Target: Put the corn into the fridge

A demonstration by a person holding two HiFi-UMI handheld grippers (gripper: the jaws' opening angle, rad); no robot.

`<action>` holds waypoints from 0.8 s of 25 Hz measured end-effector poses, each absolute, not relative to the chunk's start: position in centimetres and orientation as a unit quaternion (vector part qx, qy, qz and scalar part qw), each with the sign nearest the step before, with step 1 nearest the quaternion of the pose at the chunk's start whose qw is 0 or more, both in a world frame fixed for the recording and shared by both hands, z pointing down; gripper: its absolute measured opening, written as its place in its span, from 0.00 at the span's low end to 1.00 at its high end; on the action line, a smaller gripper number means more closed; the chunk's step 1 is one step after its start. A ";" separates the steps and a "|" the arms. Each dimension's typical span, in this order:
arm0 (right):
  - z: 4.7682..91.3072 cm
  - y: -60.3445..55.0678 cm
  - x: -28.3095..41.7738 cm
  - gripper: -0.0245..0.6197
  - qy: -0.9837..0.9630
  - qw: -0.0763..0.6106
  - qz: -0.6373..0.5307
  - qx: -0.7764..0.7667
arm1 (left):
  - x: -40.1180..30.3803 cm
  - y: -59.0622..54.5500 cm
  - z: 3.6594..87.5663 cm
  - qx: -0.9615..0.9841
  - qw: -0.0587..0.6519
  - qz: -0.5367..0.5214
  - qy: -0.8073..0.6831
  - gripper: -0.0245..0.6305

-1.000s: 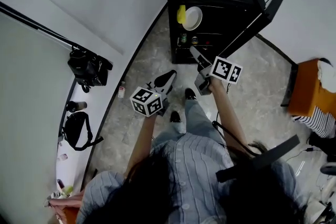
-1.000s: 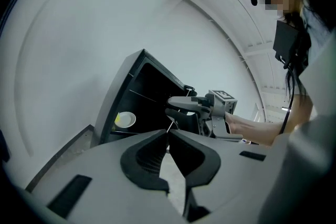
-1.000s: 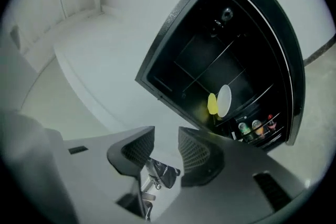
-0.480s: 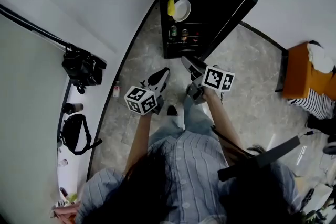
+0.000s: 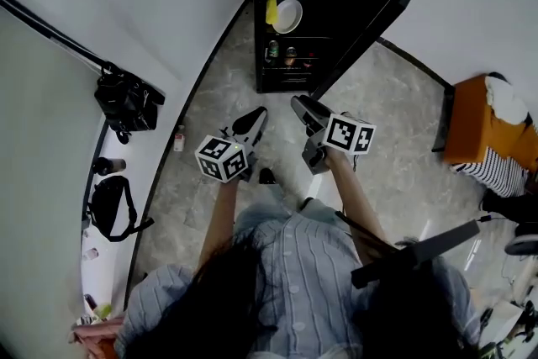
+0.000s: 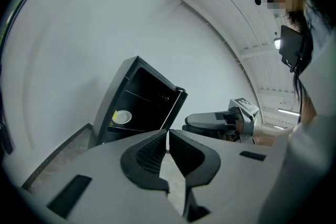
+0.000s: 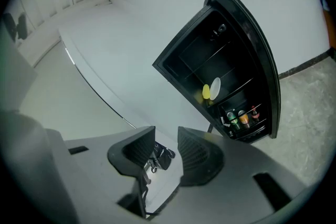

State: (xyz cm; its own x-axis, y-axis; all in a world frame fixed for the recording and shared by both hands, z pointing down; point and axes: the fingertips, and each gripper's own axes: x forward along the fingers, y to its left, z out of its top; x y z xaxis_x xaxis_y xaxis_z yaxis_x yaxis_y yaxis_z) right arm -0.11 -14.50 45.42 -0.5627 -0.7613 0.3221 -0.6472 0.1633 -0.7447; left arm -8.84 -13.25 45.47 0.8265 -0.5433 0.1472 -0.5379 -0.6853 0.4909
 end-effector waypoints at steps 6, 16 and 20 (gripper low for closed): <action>45.2 -11.8 1.6 0.26 0.768 0.048 -0.444 -0.459 | -7.5 -11.2 44.6 0.914 0.268 -0.006 -0.306 0.05; 44.9 -3.7 5.6 0.26 0.786 0.038 -0.447 -0.425 | -3.1 -4.1 43.9 0.904 0.269 -0.017 -0.333 0.05; 44.4 -0.6 7.1 0.26 0.797 0.037 -0.438 -0.415 | -1.6 -0.9 43.2 0.904 0.260 -0.020 -0.340 0.05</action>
State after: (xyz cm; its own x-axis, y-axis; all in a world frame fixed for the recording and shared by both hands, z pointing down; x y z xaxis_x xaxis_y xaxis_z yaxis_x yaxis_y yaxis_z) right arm 7.05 -0.65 44.44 -0.6536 -0.6933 0.3037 -0.6277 0.2722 -0.7293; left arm -1.56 -0.91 43.24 0.7676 -0.6254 0.1404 -0.6046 -0.6337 0.4827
